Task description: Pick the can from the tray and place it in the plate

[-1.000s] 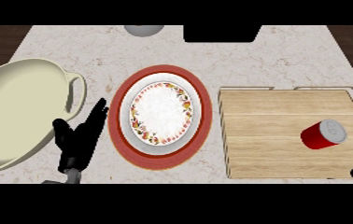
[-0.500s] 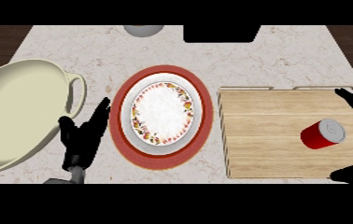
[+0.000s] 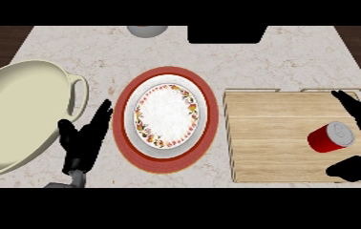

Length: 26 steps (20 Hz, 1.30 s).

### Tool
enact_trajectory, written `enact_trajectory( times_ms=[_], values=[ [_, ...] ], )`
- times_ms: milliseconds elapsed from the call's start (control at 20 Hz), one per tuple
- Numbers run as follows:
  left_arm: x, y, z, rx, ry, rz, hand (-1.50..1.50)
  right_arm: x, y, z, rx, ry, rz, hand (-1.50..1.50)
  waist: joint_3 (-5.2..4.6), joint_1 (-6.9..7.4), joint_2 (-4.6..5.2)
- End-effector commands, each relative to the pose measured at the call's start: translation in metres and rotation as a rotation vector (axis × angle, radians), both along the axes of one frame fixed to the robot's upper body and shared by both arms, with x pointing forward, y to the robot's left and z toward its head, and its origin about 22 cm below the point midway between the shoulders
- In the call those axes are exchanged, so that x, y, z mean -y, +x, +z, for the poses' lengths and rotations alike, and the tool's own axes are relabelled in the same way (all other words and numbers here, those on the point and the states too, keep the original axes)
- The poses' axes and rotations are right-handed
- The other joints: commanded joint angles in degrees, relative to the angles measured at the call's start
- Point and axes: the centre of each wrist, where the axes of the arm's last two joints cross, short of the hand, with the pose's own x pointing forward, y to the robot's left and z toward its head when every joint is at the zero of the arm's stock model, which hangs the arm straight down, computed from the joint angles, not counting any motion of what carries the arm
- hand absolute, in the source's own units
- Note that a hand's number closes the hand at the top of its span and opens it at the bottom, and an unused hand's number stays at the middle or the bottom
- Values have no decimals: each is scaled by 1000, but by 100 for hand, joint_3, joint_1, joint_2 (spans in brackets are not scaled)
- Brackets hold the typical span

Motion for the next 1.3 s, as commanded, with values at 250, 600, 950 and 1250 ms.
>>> enact_trajectory(
  times_ms=[250, 600, 950, 1250],
  values=[
    [3, -13, -22, -58, 18, -1, 0, -11, 20, -29, -60, -20, 26, -150, -33, 1, 36],
    [-13, -6, -14, -40, 14, -3, 0, 18, 17, -48, -103, -123, 138, 150, -30, 1, 38],
    [-4, -5, -11, -59, -6, 0, 0, 3, 25, -27, -17, -163, 130, 150, -33, -8, 33],
    [8, -1, -6, -43, 6, -35, 0, -155, -22, -46, 151, 69, 380, 150, -63, 187, -8]
  ],
)
